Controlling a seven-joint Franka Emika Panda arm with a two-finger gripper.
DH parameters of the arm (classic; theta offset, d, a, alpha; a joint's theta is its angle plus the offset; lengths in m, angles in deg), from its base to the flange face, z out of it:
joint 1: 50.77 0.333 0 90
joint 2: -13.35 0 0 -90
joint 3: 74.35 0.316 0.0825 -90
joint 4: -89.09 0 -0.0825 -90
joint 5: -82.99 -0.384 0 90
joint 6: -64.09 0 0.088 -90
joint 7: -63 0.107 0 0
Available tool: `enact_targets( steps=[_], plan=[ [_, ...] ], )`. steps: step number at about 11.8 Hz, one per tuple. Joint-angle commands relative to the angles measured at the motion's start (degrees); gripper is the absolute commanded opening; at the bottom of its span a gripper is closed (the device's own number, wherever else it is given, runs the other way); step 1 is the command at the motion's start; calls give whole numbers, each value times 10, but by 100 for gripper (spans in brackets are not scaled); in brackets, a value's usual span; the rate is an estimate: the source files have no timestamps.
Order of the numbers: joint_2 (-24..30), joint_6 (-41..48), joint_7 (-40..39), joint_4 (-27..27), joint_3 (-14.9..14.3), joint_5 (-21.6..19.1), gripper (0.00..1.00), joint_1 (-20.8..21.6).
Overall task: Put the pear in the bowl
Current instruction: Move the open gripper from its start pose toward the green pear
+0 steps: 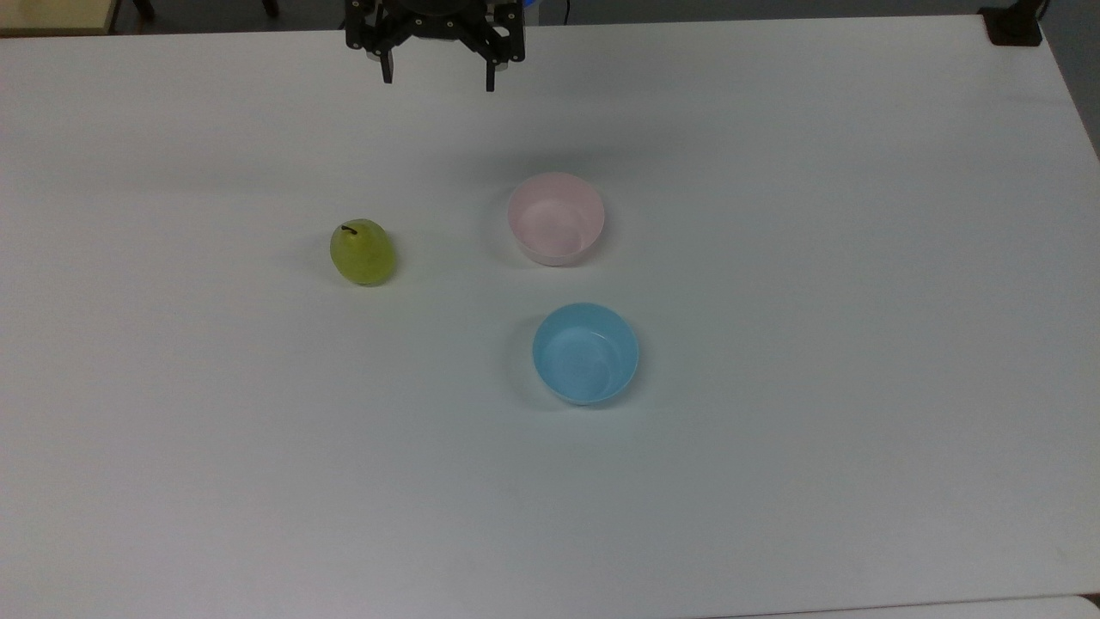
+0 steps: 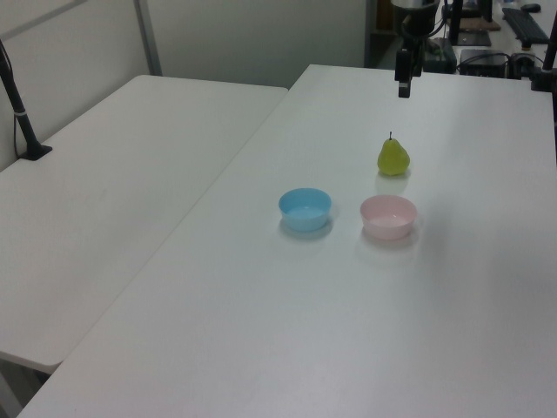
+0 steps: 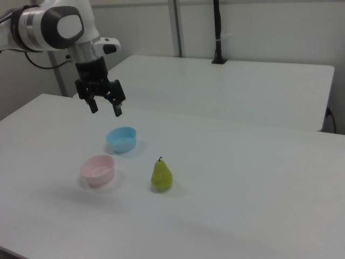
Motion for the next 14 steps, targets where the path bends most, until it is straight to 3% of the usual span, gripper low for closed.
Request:
enact_targets(
  steps=[1, 9, 14],
  plan=[
    [8, 15, 7, 3, -5, -1, 100, 3],
    [7, 10, -8, 1, -8, -1, 100, -7],
    [-14, -27, -120, 2, -10, -6, 100, -63]
  ],
)
